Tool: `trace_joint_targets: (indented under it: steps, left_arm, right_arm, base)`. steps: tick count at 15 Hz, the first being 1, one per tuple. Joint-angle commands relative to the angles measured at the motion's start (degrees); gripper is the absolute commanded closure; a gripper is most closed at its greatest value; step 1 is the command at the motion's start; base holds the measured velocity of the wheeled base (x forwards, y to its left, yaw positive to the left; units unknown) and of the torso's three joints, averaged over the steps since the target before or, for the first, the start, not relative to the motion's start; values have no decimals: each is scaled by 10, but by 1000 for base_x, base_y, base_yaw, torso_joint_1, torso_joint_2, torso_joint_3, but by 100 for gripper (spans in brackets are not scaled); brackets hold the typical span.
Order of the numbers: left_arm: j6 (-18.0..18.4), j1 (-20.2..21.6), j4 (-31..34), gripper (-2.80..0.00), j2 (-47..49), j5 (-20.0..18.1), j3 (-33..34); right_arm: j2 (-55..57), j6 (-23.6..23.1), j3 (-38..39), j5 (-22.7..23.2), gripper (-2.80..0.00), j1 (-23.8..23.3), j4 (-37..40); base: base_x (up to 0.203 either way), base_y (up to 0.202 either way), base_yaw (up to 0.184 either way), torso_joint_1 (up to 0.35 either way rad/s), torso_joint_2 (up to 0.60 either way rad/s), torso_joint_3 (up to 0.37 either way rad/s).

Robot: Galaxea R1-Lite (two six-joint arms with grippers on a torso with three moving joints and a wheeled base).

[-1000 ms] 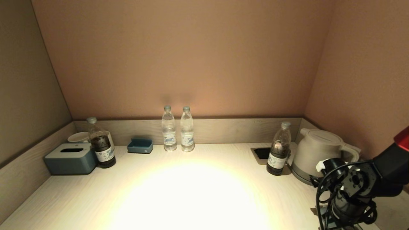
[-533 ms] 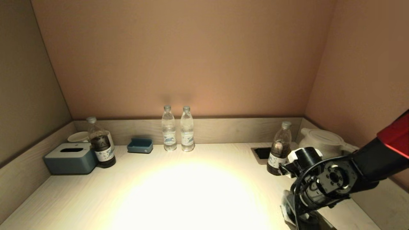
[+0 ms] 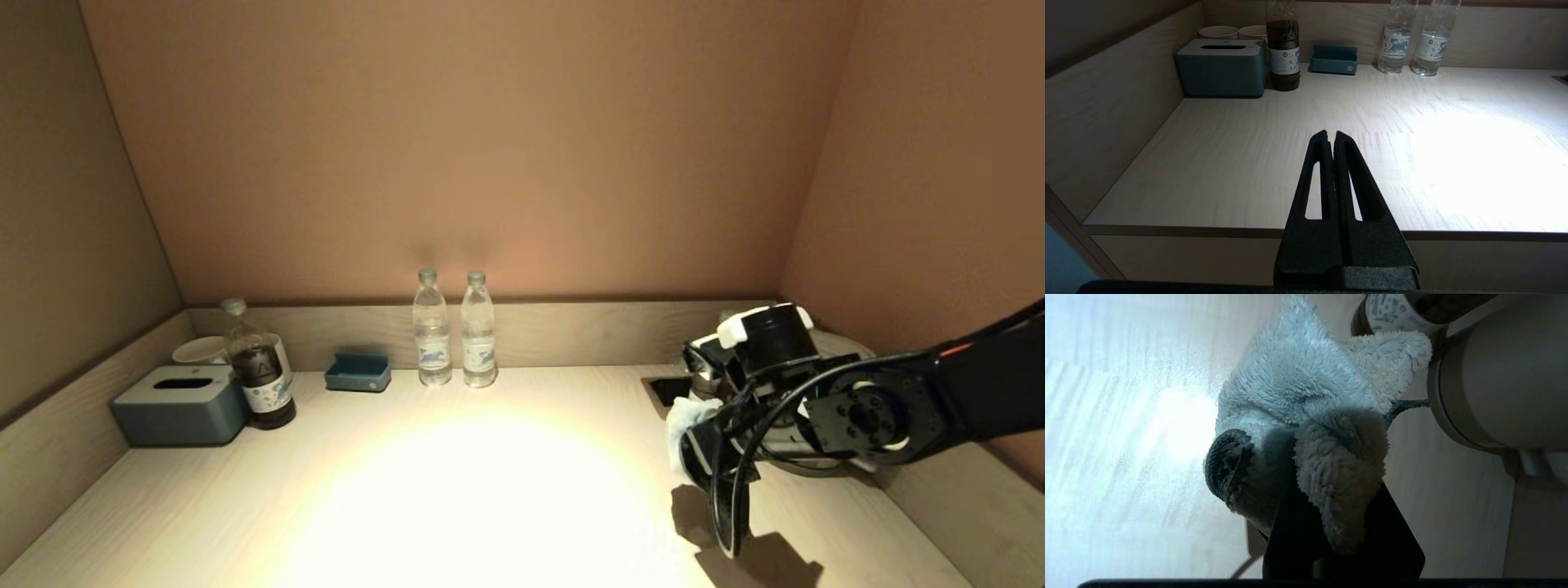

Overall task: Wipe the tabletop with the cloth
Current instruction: Sweep the stains on the table, then place the tablecloth

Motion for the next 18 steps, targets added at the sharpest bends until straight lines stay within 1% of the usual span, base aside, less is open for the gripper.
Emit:
trace_joint_targets:
  steps: [1,3,7,9,10,15,18]
  left_arm:
    - [0,0,1,0,0,0,0]
    - [0,0,0,0,0,0,0]
    - [0,0,0,0,0,0,0]
    - [0,0,0,0,0,0,0]
    - [0,0,0,0,0,0,0]
    - [0,0,1,0,0,0,0]
    - [0,0,0,0,0,0,0]
  right_arm:
    - [-30,-2,-10,-10,0,-23,-1]
    - [-41,-4,-17,-11,0,-48,-1]
    - [-48,-4,-38,-9,0,-141,-1]
    - [-44,-2,-33,-2,0,-174,-1]
    - [-33,0,-27,10,0,-187,-3]
    - [16,6,-9,29,0,-197,-6]
    - [59,29,9,36,0,-199,-19]
  base:
    - [0,0,0,0,0,0]
    - [0,0,0,0,0,0]
    - [0,0,0,0,0,0]
    - [0,0,0,0,0,0]
    - [0,0,0,0,0,0]
    - [0,0,0,0,0,0]
    - [0,0,0,0,0,0]
